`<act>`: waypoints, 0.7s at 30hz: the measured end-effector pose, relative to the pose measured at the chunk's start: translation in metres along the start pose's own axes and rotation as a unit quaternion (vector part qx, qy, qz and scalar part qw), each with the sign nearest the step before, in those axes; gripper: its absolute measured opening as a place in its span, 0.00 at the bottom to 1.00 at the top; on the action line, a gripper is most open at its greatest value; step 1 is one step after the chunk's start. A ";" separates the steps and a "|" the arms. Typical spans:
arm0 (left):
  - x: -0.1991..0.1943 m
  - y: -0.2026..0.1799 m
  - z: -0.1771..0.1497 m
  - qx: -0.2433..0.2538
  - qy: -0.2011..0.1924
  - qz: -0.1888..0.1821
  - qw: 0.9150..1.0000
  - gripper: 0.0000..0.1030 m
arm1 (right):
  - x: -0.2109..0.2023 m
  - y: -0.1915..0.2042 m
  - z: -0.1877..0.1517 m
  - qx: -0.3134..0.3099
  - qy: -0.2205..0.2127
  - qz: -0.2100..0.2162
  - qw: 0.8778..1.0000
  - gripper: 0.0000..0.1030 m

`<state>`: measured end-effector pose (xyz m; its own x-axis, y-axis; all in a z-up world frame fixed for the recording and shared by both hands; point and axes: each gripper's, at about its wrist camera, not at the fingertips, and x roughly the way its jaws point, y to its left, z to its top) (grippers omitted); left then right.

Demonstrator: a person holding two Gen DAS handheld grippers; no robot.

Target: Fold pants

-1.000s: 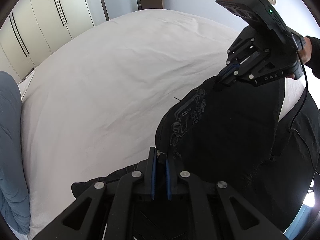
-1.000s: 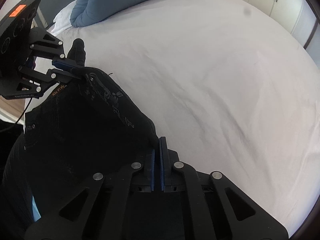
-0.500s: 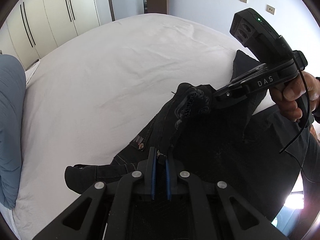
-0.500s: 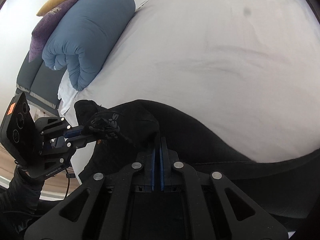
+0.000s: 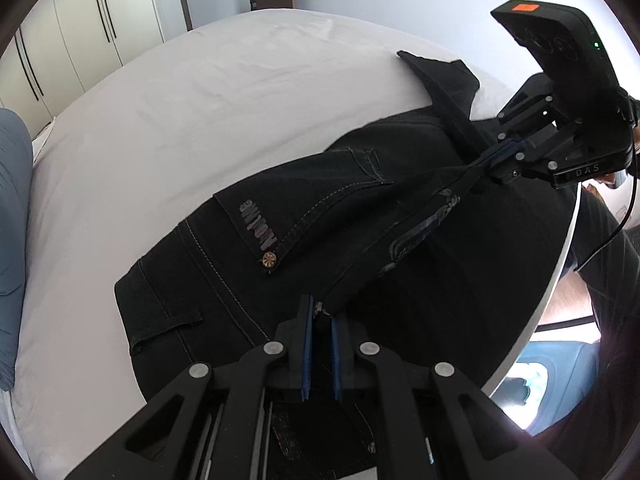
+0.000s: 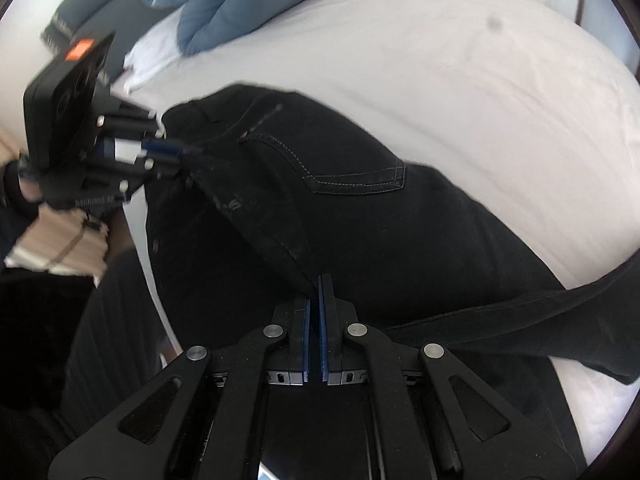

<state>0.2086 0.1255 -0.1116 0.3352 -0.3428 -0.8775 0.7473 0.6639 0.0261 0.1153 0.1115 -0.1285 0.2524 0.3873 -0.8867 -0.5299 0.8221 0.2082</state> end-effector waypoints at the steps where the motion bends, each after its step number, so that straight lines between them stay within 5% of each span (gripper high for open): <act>1: 0.003 -0.001 -0.004 0.008 0.006 0.003 1.000 0.07 | 0.001 0.015 -0.006 -0.017 0.006 -0.013 1.000 0.03; 11: 0.017 -0.012 -0.030 0.064 0.040 0.017 0.997 0.07 | 0.023 0.131 -0.042 -0.140 0.026 -0.097 0.985 0.03; 21: 0.038 -0.022 -0.033 0.082 0.043 0.014 0.996 0.07 | 0.022 0.155 -0.071 -0.142 0.033 -0.111 0.983 0.03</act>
<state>0.1861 0.1199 -0.1616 0.3122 -0.2632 -0.9128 0.8249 0.5518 0.1230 -0.0192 0.2179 -0.1447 0.3390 0.1768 -0.9240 -0.6752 0.7297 -0.1081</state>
